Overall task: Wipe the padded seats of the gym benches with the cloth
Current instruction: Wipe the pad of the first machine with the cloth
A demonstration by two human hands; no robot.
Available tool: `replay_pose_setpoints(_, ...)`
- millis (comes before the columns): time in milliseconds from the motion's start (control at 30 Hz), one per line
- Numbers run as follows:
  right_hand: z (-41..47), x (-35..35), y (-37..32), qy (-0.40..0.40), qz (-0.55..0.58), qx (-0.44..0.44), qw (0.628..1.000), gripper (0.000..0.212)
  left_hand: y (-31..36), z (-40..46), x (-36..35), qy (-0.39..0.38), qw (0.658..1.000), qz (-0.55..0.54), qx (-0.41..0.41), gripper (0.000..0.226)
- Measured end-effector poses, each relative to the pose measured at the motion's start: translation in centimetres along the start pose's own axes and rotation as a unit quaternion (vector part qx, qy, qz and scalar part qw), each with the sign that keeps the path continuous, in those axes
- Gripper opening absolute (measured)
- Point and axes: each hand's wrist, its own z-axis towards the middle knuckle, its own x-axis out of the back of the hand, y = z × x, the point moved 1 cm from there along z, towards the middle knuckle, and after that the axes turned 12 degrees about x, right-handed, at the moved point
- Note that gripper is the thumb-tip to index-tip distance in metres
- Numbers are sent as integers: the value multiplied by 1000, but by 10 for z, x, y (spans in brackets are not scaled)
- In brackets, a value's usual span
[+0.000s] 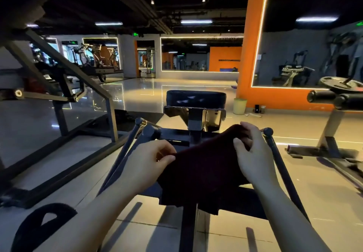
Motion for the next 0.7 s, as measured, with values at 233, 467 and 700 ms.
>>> replay_pose_setpoints(233, 2, -52, 11, -44, -89, 89, 991, 67, -34, 20, -31, 17, 1000, -15, -11, 13)
replay_pose_setpoints(467, 69, -83, 13, -51, -201, 179, 962, 66, -55, 79, -34, 69, 995, -65, -40, 21)
replay_pose_setpoints(700, 132, -119, 48, -42, -414, 264, 870, 58, -87, 109, -37, 177, 979, -28, -93, 49)
